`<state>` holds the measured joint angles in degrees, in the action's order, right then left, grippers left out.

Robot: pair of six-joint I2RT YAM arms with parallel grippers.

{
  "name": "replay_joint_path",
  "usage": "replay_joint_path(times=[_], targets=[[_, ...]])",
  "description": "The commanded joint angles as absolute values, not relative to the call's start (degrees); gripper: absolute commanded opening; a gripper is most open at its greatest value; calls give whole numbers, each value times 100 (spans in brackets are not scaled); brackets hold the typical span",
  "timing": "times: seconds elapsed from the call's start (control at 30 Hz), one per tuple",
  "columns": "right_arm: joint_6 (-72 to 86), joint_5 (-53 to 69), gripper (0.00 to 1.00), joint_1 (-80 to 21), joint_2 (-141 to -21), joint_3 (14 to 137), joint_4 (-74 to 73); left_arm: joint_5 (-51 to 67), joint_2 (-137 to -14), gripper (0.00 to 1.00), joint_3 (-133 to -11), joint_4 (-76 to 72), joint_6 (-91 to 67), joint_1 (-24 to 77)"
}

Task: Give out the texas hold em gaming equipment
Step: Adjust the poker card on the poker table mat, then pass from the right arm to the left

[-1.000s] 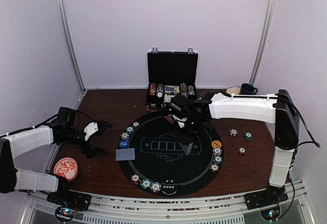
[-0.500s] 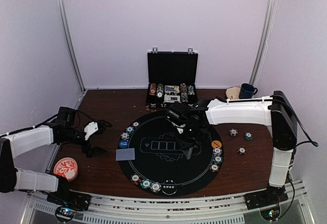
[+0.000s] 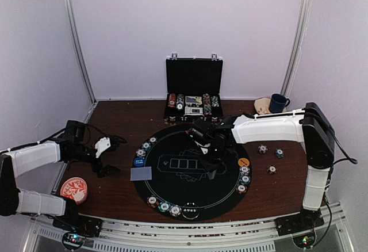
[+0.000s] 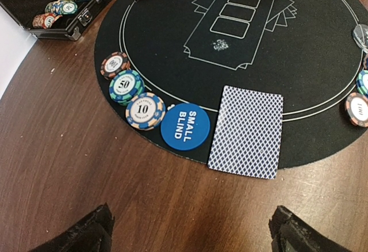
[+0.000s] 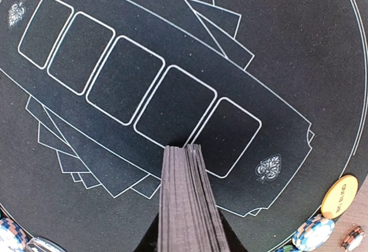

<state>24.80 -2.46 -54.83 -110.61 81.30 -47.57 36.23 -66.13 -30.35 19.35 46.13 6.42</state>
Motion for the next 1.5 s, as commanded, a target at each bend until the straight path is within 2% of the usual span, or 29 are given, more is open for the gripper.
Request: replay_joint_path(times=[0.0,0.43,0.7,0.97,1.3,1.47], targets=[[2470,-220,21,-5441,-11160,8017,-4645,3699,-6670,98,-3085,1767,4605,593],[2593,-164,1,-5424,-10665,8348,-4449,3909,-6368,98,-3151,1864,4764,599],[3486,716,0,-5608,-10152,7856,-1809,4249,-5420,98,-3471,1420,4049,667],[5099,1629,0,-6053,-11012,7821,1555,4527,-4984,98,-3527,1529,3994,826],[6293,2176,0,-6534,-12561,8723,3220,5342,-4314,98,-2995,1629,4238,826],[6581,2222,0,-6557,-12848,8796,3835,5516,-4671,98,-3031,2112,4718,845]])
